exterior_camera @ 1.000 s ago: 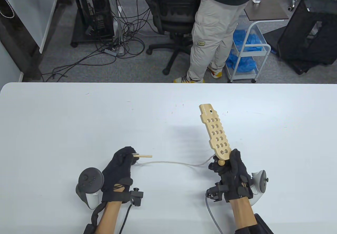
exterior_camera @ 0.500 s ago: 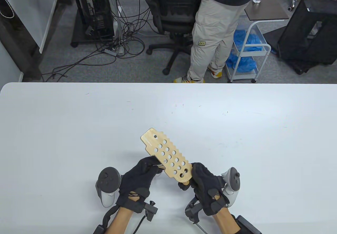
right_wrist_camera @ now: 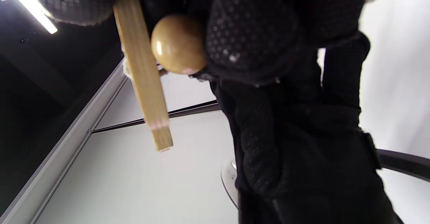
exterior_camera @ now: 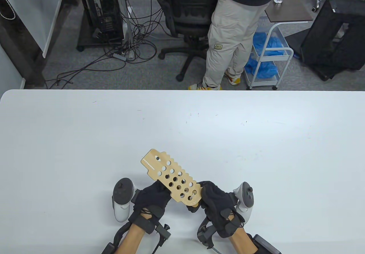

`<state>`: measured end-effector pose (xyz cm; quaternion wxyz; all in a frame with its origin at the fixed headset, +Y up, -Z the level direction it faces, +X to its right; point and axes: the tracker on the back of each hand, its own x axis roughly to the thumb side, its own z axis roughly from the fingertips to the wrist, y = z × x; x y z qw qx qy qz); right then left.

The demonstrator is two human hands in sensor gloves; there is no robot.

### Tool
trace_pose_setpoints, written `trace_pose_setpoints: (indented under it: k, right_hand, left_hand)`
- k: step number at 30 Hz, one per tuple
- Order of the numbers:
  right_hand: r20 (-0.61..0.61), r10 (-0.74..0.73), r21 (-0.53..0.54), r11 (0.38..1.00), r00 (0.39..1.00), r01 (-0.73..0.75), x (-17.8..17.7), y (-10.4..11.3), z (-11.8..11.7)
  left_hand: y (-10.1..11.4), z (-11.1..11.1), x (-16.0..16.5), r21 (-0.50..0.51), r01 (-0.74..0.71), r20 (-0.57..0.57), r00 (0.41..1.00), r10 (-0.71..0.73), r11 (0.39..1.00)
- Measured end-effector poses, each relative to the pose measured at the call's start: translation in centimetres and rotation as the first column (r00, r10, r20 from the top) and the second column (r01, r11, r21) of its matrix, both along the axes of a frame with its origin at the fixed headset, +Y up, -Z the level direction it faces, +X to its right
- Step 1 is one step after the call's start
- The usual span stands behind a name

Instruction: Remove rope from all holes on crocodile lacing toy

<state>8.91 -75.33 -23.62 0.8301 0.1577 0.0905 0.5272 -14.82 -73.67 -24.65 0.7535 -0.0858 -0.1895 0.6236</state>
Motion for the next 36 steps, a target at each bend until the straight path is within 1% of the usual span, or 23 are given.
trace_pose_setpoints:
  k: [2,6,10,11,15,16,19,20,22,24,26,27,30,32,33,35,36]
  right_hand:
    - [-0.007,0.01,-0.002,1.0,1.0,-0.01,-0.1,-0.1,0.0]
    - [-0.007,0.015,-0.011,1.0,1.0,-0.015,-0.2,-0.2,0.1]
    - [0.022,0.054,-0.04,0.998,0.998,-0.053,-0.1,-0.5,0.0]
    - [0.012,0.059,-0.039,0.997,0.998,-0.059,-0.1,-0.7,0.0]
    - [0.037,0.072,-0.069,0.995,0.997,-0.069,0.1,-0.9,0.0]
    - [0.046,0.069,-0.076,0.995,0.997,-0.066,0.2,-0.9,0.0]
    - [0.096,0.076,-0.082,0.994,0.993,-0.068,0.8,-0.7,-0.1]
    - [0.117,0.075,-0.081,0.995,0.99,-0.066,1.1,-0.6,-0.1]
    - [0.157,0.081,-0.064,0.995,0.984,-0.071,1.7,-0.2,-0.2]
    - [0.194,0.115,-0.043,0.993,0.974,-0.109,2.2,0.2,-0.2]
    - [0.226,0.167,-0.022,0.986,0.96,-0.166,2.5,0.7,-0.2]
    - [0.24,0.187,-0.007,0.981,0.953,-0.191,2.6,0.9,-0.1]
    - [0.281,0.294,0.05,0.946,0.913,-0.32,2.4,1.8,0.1]
    - [0.299,0.346,0.084,0.919,0.889,-0.386,2.2,2.2,0.2]
    - [0.302,0.349,0.088,0.916,0.887,-0.391,2.1,2.3,0.3]
    - [0.299,0.348,0.094,0.916,0.889,-0.391,1.9,2.3,0.4]
    - [0.294,0.349,0.097,0.915,0.89,-0.391,1.9,2.2,0.4]
  left_hand:
    - [0.2,0.2,0.4,0.029,0.056,0.004,0.998,-0.056,0.998]
    - [0.5,0.5,0.6,0.042,0.058,0.005,0.998,-0.058,0.997]
    - [0.8,0.7,0.4,0.054,0.051,-0.039,0.998,-0.049,0.997]
    - [0.9,0.8,0.4,0.055,0.061,-0.056,0.997,-0.058,0.997]
    - [1.1,1.1,0.7,0.072,0.066,-0.072,0.996,-0.06,0.995]
    - [1.2,1.1,0.7,0.077,0.059,-0.062,0.997,-0.054,0.995]
    - [1.1,1.0,1.2,0.061,-0.014,0.023,1.0,0.012,0.998]
    - [1.0,0.9,1.3,0.039,-0.058,0.053,0.997,0.056,0.998]
    - [0.6,0.8,1.7,-0.044,-0.162,0.157,0.973,0.167,0.986]
    - [0.5,0.7,1.9,-0.086,-0.186,0.23,0.952,0.201,0.979]
    - [0.5,0.7,1.9,-0.1,-0.179,0.256,0.946,0.2,0.979]
    - [0.5,0.7,1.8,-0.101,-0.173,0.234,0.953,0.193,0.98]
    - [0.5,0.8,1.2,-0.103,-0.126,0.086,0.987,0.135,0.987]
    - [0.4,0.8,0.9,-0.108,-0.126,0.041,0.991,0.131,0.986]
    - [0.4,0.9,0.8,-0.118,-0.126,0.029,0.991,0.13,0.985]
    - [0.3,0.9,0.7,-0.105,-0.133,-0.006,0.991,0.133,0.986]
    - [0.4,0.9,0.7,-0.1,-0.15,-0.004,0.989,0.15,0.984]
